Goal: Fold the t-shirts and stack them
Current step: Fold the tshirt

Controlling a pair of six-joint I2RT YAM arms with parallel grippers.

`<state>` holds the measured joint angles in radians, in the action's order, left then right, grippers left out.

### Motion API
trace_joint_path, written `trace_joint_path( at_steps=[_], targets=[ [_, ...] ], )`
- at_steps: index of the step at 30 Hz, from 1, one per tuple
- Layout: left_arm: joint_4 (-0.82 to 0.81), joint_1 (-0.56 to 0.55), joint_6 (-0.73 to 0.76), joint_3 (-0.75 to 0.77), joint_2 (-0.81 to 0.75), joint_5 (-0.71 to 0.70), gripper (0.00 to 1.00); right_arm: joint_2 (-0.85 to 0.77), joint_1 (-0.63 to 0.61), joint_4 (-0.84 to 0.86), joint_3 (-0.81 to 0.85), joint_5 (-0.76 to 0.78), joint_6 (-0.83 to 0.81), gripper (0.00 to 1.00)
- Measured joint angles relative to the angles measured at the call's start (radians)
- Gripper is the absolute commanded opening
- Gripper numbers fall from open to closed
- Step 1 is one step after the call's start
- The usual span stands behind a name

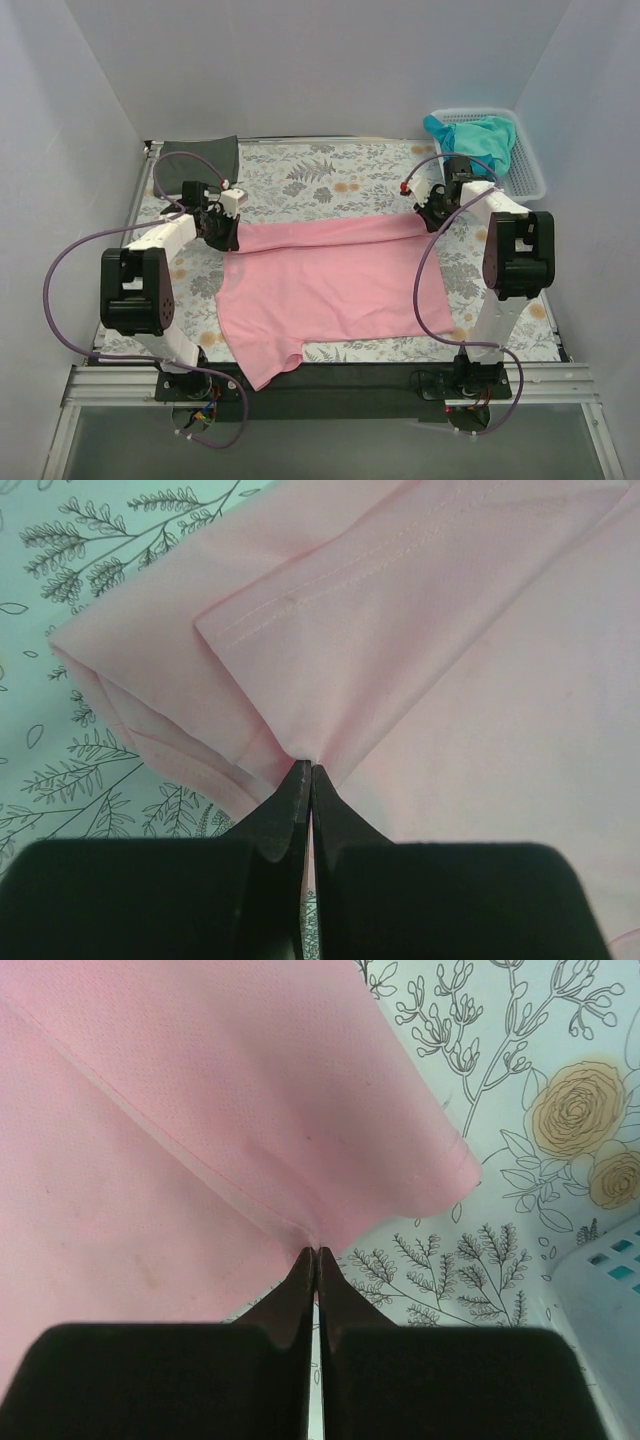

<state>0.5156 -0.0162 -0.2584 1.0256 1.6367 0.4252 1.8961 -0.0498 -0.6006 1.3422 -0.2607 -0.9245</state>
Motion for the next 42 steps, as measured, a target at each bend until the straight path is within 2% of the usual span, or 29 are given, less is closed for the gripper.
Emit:
trace_joint_path(
  at_steps=[6,17,36,38,39,40,41,42],
  targets=[
    [-0.001,0.0,-0.003,0.0,0.061,-0.014,0.0,0.018,-0.001,-0.001,0.0,0.005,-0.002,0.01],
    [0.0,-0.001,0.002,-0.001,0.063,-0.017,0.0,-0.006,-0.005,-0.002,-0.049,0.023,-0.041,0.01],
    [0.002,-0.019,0.01,-0.069,-0.022,-0.032,0.0,-0.019,-0.005,-0.003,-0.054,0.043,-0.029,0.02],
    [0.016,-0.019,0.017,-0.08,-0.004,-0.041,0.11,-0.019,-0.005,-0.003,-0.054,0.045,-0.032,0.12],
    [0.027,-0.019,0.021,-0.08,0.007,-0.042,0.16,-0.019,-0.005,-0.006,-0.054,0.045,-0.034,0.23],
    [0.039,-0.019,0.028,-0.079,0.013,-0.042,0.27,-0.019,-0.005,-0.01,-0.054,0.047,-0.035,0.27],
    [0.058,-0.019,0.034,-0.074,0.018,-0.04,0.32,-0.019,-0.005,-0.014,-0.054,0.049,-0.041,0.3],
    [0.082,-0.019,0.036,-0.063,0.019,-0.035,0.34,-0.019,-0.005,-0.023,-0.054,0.049,-0.043,0.4]
  ],
)
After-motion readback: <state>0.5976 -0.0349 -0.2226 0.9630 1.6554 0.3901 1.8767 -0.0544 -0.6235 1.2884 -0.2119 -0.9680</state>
